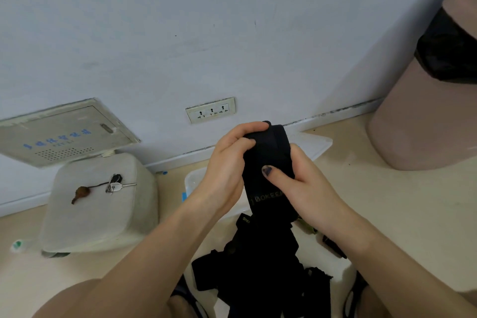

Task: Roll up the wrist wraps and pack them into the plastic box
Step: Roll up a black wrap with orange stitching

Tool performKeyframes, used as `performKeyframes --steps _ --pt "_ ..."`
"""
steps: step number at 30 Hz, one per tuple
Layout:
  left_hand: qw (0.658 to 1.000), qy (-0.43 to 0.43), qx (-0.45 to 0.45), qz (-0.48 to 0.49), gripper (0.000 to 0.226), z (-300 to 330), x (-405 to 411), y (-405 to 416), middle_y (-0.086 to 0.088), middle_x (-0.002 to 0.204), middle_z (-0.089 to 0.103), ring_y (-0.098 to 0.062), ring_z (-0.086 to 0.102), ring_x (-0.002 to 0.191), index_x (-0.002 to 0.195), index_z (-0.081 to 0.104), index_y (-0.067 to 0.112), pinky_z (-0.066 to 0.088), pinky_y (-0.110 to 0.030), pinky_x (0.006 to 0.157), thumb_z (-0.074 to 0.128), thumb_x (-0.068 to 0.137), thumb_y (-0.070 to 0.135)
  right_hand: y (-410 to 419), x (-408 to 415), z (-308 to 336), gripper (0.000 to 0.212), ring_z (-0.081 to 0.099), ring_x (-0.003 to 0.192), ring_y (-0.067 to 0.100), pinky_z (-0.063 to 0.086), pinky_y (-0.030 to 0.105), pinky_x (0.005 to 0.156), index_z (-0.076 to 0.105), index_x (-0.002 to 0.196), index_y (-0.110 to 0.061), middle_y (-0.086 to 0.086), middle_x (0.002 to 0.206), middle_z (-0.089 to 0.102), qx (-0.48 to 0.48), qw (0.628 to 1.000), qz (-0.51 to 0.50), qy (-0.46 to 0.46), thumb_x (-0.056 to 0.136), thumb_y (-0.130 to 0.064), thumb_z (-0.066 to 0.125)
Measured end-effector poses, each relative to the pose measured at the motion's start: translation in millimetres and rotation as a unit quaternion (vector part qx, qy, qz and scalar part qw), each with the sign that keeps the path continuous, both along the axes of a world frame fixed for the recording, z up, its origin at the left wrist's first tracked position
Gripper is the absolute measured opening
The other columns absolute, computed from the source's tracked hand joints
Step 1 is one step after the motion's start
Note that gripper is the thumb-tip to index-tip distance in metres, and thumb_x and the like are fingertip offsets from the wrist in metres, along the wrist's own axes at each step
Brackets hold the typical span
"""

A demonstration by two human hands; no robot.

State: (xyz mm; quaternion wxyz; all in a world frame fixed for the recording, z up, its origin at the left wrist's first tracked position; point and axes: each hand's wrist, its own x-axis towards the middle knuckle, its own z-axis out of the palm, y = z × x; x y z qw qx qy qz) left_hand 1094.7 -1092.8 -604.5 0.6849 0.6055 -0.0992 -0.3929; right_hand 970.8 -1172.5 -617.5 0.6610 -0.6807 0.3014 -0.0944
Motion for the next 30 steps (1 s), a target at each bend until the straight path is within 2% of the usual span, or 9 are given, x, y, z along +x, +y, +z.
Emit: performKeyframes --steps 6,9,11,12,16,20,24,26,30 --pt "1.000 0.012 0.022 -0.018 0.051 7.4 3.4 1.2 -0.017 0.125 0.071 -0.037 0.066 0.119 0.117 0.070 0.012 0.059 -0.046 0.096 0.031 0.094 -0.013 -7.7 4.6 5.4 0.021 0.074 0.100 0.017 0.061 0.040 0.092 0.064 0.118 -0.021 0.003 0.108 0.075 0.077 0.997 -0.031 -0.004 0.100 -0.011 0.064" --pt "0.998 -0.032 0.035 -0.030 0.039 5.4 0.5 1.9 -0.010 0.123 0.071 -0.033 0.065 0.120 0.117 0.073 0.020 0.055 -0.052 0.102 0.044 0.096 0.005 -9.9 4.7 6.7 0.021 0.075 0.098 0.017 0.062 0.033 0.086 0.066 0.117 -0.021 0.004 0.107 0.076 0.075 0.996 -0.046 -0.017 0.099 -0.010 0.065" --pt "0.995 -0.085 0.045 -0.036 0.026 3.6 -2.8 2.8 -0.004 0.119 0.072 -0.025 0.067 0.115 0.117 0.073 0.025 0.056 -0.047 0.102 0.059 0.096 0.016 -10.7 3.8 6.1 0.022 0.076 0.097 0.018 0.063 0.033 0.085 0.068 0.117 -0.019 0.005 0.106 0.077 0.074 0.996 -0.050 -0.027 0.098 -0.009 0.067" --pt "0.994 -0.095 0.046 -0.030 0.025 2.4 -3.3 3.0 -0.004 0.117 0.072 -0.024 0.068 0.114 0.118 0.072 0.023 0.056 -0.046 0.102 0.062 0.097 0.013 -11.0 3.1 5.7 0.021 0.076 0.095 0.019 0.063 0.035 0.084 0.069 0.117 -0.019 0.006 0.105 0.078 0.074 0.996 -0.047 -0.026 0.098 -0.010 0.068" --pt "0.998 -0.060 0.036 -0.001 0.029 3.1 2.7 3.6 -0.011 0.118 0.071 -0.033 0.067 0.116 0.121 0.070 0.017 0.057 -0.048 0.100 0.060 0.099 0.002 -15.6 -2.1 4.2 0.019 0.078 0.093 0.023 0.064 0.039 0.085 0.069 0.116 -0.019 0.006 0.101 0.079 0.081 0.997 -0.011 -0.004 0.098 -0.017 0.069" --pt "1.000 -0.018 0.012 -0.013 0.030 7.3 9.7 6.1 -0.012 0.107 0.069 -0.022 0.071 0.093 0.126 0.065 0.019 0.059 -0.032 0.078 0.064 0.098 0.007 -14.9 -17.1 -3.4 0.018 0.076 0.100 0.022 0.062 0.037 0.091 0.071 0.117 -0.015 0.005 0.107 0.079 0.053 0.998 0.032 0.005 0.101 -0.015 0.064" --pt "0.995 -0.037 0.044 -0.084 0.033 2.4 0.6 14.3 -0.013 0.107 0.073 -0.018 0.072 0.093 0.132 0.059 0.029 0.059 -0.030 0.078 0.064 0.101 0.021 -10.6 -40.0 -7.6 0.017 0.077 0.092 0.017 0.059 0.024 0.073 0.072 0.115 -0.009 0.003 0.099 0.079 0.077 0.997 -0.007 -0.017 0.103 -0.014 0.061" --pt "0.990 -0.036 0.048 -0.127 0.039 -1.4 -9.4 20.2 -0.005 0.101 0.076 -0.019 0.075 0.094 0.139 0.051 0.036 0.060 -0.032 0.081 0.060 0.103 0.026 -11.4 -46.6 -2.0 0.021 0.076 0.093 0.014 0.057 0.019 0.070 0.072 0.118 -0.012 0.000 0.100 0.080 0.091 0.995 -0.044 -0.026 0.103 -0.017 0.058" --pt "0.972 -0.096 0.055 -0.205 0.055 -10.9 -37.8 29.4 -0.004 0.104 0.072 -0.015 0.073 0.104 0.151 0.037 0.040 0.059 -0.035 0.094 0.058 0.104 0.021 -17.4 -50.9 5.2 0.027 0.075 0.107 0.022 0.060 0.038 0.090 0.071 0.125 -0.016 0.006 0.114 0.078 0.122 0.987 -0.099 -0.039 0.107 -0.026 0.053"
